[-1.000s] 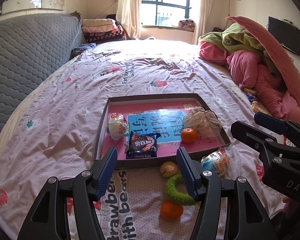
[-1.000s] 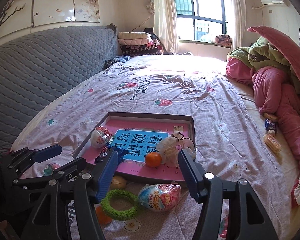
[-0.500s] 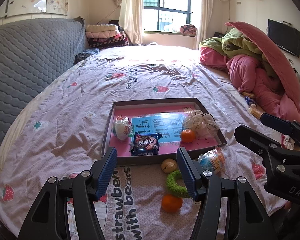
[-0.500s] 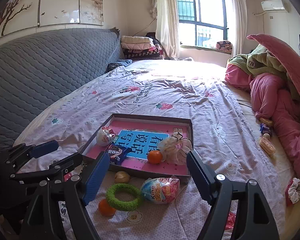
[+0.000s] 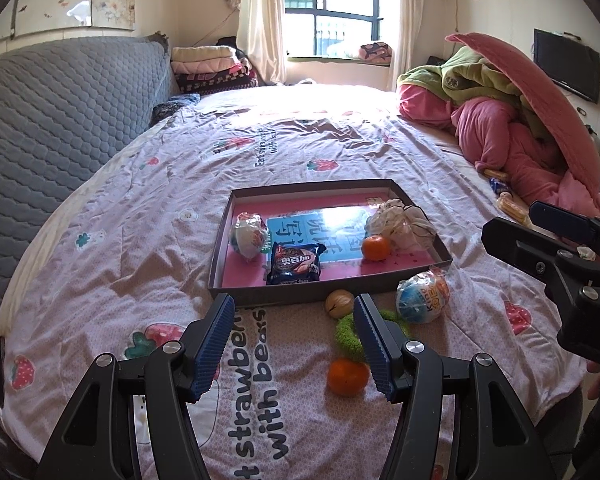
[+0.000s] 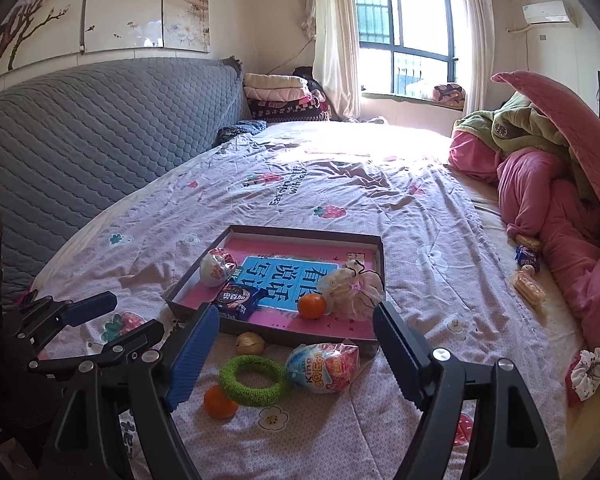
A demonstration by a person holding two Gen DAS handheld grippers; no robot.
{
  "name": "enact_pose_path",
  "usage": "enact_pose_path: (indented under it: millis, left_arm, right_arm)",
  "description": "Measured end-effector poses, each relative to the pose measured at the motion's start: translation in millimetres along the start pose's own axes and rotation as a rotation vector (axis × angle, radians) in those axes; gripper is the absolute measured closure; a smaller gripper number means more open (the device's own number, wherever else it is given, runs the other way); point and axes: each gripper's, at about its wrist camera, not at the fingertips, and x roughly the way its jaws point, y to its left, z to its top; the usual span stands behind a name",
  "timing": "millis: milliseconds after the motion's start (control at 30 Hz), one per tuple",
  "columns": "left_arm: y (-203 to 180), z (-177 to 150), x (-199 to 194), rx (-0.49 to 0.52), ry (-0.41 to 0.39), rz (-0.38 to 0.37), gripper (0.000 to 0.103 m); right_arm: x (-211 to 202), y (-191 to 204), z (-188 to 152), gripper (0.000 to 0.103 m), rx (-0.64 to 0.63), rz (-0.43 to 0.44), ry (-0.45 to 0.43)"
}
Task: Organize objects
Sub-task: 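Withdraw both open tools back from the tray box, then move both tools toward the green fuzzy ring and the loose orange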
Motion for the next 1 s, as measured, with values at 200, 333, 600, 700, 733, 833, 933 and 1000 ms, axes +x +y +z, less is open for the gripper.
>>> enact_pose_path:
  millis: [200, 333, 600, 700, 733, 833, 933, 1000]
  left_arm:
    - [0, -7, -7, 0.01, -0.003, 0.004, 0.039]
    - [3, -14, -5, 0.0, 0.023, -0.024, 0.039]
    - [7, -30, 0, -0.008, 0.053, -0.04, 0.039]
    - [8, -33, 0, -0.012, 0.059, -0.038, 0.039]
    - [8, -34, 0, -0.016, 0.059, -0.039, 0.039]
    - [6, -37, -1, -0.009, 0.056, -0.041, 0.039]
    - [4, -41, -2, 0.005, 0.056, -0.046, 0.039]
    - [2, -44, -1, 0.012, 0.058, -0.048, 0.039]
  right_arm:
    - [-3, 2, -9, 0.024, 0.005, 0.004, 0.019]
    - [-2, 3, -15, 0.024, 0.017, 0.009, 0.034]
    - [5, 4, -25, 0.024, 0.028, 0.005, 0.066]
    - [5, 3, -28, 0.024, 0.031, 0.0, 0.072]
    - [6, 3, -29, 0.024, 0.036, 0.005, 0.077]
    - [6, 2, -31, 0.024, 0.035, 0.002, 0.082]
    - [9, 1, -35, 0.024, 0.041, 0.006, 0.095]
    - [11, 2, -38, 0.024, 0.044, 0.005, 0.104]
